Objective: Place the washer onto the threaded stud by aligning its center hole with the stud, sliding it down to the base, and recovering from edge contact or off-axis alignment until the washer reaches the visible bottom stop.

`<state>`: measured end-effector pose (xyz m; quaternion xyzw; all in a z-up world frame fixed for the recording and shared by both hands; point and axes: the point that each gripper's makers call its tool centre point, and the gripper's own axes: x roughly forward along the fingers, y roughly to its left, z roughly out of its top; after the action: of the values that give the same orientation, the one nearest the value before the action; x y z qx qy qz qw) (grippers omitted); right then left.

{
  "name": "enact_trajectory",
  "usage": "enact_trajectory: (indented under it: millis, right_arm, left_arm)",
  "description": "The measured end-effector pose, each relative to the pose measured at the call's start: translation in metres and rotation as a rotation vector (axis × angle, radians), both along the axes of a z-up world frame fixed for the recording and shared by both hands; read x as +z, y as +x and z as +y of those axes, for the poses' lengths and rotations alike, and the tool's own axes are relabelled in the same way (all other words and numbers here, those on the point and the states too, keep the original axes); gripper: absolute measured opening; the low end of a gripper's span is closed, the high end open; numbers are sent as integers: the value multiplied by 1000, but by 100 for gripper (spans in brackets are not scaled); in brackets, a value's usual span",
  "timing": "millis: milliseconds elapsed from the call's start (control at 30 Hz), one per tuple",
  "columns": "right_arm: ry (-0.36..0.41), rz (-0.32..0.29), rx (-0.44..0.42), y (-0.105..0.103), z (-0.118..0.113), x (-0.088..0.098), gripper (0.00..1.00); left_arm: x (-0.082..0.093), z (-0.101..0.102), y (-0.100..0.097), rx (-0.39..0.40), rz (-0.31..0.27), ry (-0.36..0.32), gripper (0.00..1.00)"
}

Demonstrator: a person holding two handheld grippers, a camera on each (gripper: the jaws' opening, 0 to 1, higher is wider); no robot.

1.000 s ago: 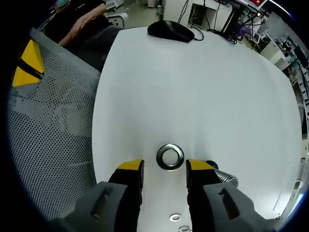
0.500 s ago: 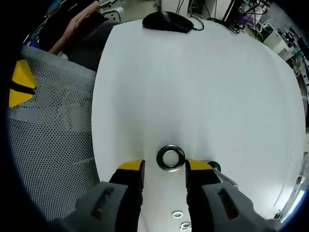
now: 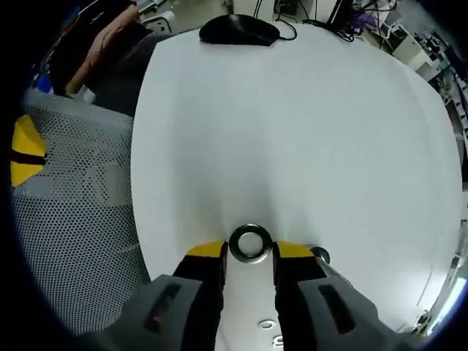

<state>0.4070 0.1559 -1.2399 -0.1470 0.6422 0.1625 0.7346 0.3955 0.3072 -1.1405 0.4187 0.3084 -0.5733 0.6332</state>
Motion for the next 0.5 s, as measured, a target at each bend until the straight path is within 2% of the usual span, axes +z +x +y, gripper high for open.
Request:
enact_trajectory:
  millis: [133,167,267,367,500]
  right_arm:
    - [-4,2,15,-1,2,0,27]
    - [-4,-2,60,-1,3,0,27]
    - [7,-12,44,1,3,0,27]
    - [6,-14,37,1,3,-1,27]
    - [3,-18,58,0,4,0,27]
  left_arm:
    - [0,0,0,0,0,-2,0]
    - [0,0,0,0,1,-3,0]
    - [2,-2,0,0,5,-19,0]
    - [1,-1,-1,0,5,-7,0]
    - [1,-1,0,0,4,-8,0]
